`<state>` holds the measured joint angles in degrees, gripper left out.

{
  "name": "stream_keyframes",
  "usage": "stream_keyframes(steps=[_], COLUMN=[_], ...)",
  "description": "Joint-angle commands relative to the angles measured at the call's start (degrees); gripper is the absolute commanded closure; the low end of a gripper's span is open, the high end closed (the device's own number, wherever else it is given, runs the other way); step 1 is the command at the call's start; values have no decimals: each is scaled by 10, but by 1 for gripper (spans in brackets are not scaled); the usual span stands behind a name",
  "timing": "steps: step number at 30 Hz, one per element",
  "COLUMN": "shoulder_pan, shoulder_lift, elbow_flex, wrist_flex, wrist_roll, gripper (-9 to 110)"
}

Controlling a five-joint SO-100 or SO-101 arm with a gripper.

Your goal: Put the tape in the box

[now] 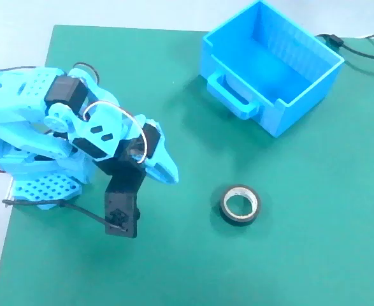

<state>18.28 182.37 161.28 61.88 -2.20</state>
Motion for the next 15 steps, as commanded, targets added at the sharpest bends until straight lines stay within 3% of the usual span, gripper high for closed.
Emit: stream_keyframes(steps=[1,9,15], shoulder_pan=[8,50,51], shoulder_lift=[-61,-240,-364], elbow_flex=[-85,-242,-376], wrist_flex=[4,9,83], wrist_roll=[-4,-6,-8], gripper=[102,100,98])
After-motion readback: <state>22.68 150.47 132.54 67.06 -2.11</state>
